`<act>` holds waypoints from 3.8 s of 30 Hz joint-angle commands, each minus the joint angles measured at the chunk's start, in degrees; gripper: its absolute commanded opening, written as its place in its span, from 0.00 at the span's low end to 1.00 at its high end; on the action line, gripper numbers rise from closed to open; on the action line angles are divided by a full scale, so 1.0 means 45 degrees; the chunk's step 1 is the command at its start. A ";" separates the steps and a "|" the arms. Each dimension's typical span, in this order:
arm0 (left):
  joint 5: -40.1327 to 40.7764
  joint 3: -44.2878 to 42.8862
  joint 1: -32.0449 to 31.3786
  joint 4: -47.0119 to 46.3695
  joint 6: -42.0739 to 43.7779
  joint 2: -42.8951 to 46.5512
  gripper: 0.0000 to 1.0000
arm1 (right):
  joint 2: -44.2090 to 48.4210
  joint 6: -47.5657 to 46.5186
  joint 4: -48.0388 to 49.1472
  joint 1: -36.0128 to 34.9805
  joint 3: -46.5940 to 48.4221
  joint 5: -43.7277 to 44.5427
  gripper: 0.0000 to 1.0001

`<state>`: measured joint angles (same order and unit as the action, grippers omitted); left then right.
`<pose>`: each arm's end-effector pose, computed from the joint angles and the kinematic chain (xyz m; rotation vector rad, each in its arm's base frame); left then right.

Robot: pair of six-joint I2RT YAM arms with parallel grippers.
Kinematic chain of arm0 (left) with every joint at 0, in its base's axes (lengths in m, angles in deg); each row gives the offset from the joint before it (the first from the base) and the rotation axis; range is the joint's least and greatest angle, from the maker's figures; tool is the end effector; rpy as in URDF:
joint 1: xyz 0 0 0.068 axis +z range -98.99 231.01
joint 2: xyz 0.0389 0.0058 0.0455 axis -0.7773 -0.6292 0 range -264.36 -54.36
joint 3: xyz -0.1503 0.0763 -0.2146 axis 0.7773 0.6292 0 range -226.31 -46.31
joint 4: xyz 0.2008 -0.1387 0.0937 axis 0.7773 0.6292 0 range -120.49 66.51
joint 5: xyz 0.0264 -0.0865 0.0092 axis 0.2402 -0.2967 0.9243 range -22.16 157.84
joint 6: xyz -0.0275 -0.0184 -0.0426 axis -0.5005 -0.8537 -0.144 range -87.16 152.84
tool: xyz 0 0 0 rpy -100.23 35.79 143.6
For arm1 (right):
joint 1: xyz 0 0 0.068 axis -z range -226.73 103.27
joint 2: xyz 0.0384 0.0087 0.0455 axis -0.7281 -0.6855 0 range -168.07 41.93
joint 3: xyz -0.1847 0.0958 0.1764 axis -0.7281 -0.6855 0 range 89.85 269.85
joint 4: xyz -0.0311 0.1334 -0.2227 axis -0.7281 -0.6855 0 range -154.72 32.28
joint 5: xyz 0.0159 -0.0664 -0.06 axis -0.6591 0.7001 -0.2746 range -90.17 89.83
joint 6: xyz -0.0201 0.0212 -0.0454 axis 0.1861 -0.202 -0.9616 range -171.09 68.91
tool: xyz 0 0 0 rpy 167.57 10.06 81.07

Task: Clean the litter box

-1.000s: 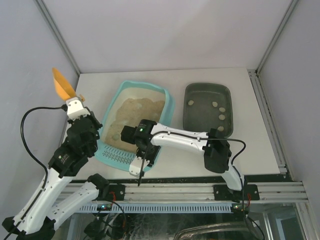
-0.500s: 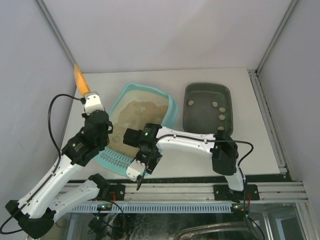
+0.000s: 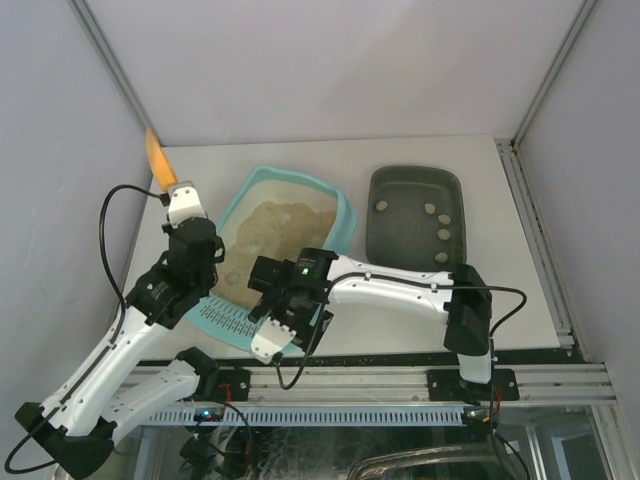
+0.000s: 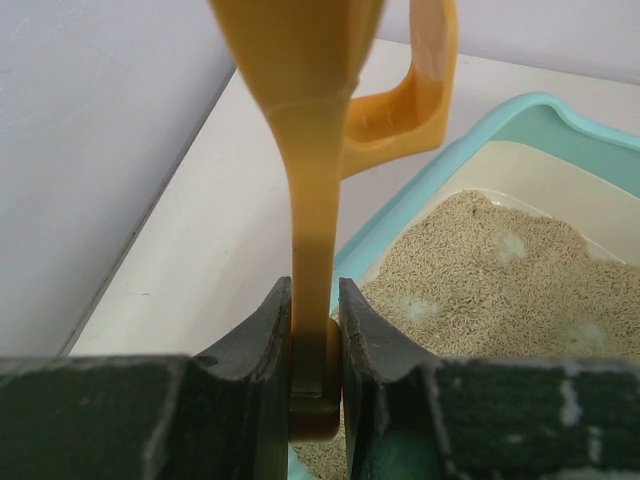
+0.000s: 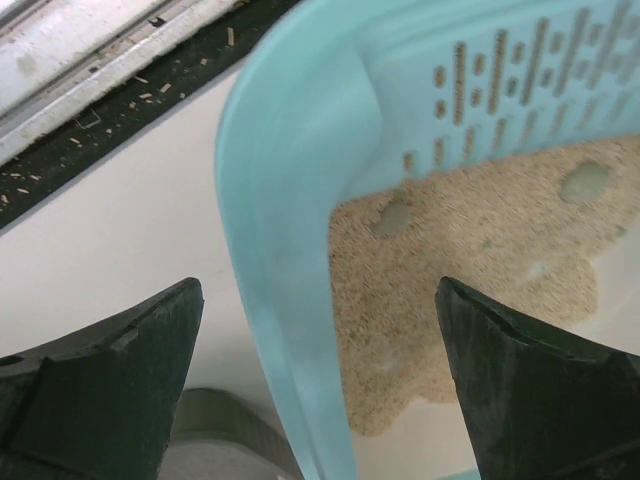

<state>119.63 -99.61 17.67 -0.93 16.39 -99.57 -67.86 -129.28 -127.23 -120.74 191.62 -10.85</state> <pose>0.1468 -0.0631 0.3596 -0.3094 1.7802 0.2636 0.0994 0.3708 0.2807 -2.8287 0.6692 0.2598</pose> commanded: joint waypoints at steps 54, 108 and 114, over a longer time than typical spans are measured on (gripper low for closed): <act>-1.6338 -0.8335 0.2854 1.3382 -1.1259 -1.1336 0.00 | 0.1056 0.8144 0.0948 1.5227 -0.0028 -1.2305 1.00; -2.0249 -0.7902 0.3523 0.9382 -0.7082 -1.3259 0.00 | 0.2017 1.0427 0.3298 1.3611 -0.2160 -1.0390 1.00; -2.1304 -0.9323 0.3533 0.8254 -0.6855 -1.3653 0.00 | 0.1932 1.0283 0.3151 1.3289 -0.1753 -1.0011 1.00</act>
<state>32.86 -135.08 33.67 44.79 -18.51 -160.58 -59.12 -83.20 -113.38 -59.83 180.93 -56.97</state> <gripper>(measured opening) 0.243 0.997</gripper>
